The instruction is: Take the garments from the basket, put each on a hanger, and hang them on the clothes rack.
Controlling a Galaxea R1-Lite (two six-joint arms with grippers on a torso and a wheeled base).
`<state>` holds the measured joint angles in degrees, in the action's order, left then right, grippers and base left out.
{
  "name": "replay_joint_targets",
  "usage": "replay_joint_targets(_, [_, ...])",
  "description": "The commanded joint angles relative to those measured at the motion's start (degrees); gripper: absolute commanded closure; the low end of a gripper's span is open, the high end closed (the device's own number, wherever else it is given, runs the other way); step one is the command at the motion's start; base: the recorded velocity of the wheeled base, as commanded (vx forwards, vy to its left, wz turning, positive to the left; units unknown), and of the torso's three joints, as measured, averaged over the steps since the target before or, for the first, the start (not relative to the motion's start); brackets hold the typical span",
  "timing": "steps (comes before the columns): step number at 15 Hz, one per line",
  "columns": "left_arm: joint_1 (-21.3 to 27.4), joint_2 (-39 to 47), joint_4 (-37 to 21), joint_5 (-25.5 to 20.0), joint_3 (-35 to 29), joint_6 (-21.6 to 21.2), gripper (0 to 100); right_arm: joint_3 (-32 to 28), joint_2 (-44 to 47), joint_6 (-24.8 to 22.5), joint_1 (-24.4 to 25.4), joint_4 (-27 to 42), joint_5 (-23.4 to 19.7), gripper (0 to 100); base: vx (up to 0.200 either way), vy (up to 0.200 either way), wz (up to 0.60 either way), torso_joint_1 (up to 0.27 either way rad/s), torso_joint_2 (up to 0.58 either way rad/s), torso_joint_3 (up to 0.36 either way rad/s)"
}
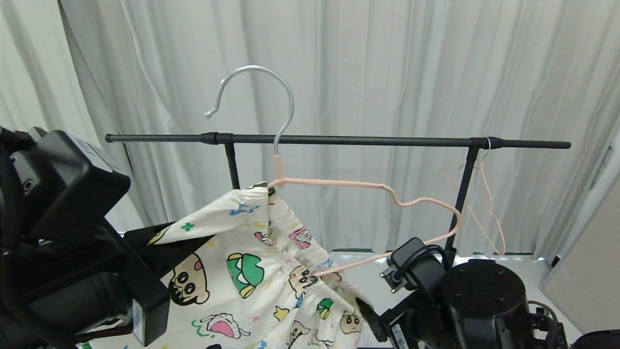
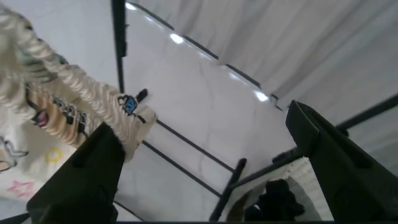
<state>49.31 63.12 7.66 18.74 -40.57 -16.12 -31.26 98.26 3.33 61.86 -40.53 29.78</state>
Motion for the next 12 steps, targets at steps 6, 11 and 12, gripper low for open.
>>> replay_joint_targets(6, [-3.61, -1.6, 0.25, 1.92, 6.56, -0.32, 100, 5.94, -8.26, -4.12, -11.49, 0.1, 0.19, 0, 0.0, 0.0, 0.0, 0.0, 0.0, 0.0])
replay_joint_targets(11, [-3.78, -6.26, 0.25, 2.01, 14.2, -7.61, 100, 6.12, -9.22, -4.73, -14.31, 0.1, 0.1, 0, 0.0, 0.0, 0.0, 0.0, 0.0, 0.0])
replay_joint_targets(12, [-4.05, -6.7, 0.25, 2.01, 14.99, -8.58, 100, 6.12, -9.22, -4.82, -14.31, 0.1, 0.01, 0, 0.0, 0.0, 0.0, 0.0, 0.0, 0.0])
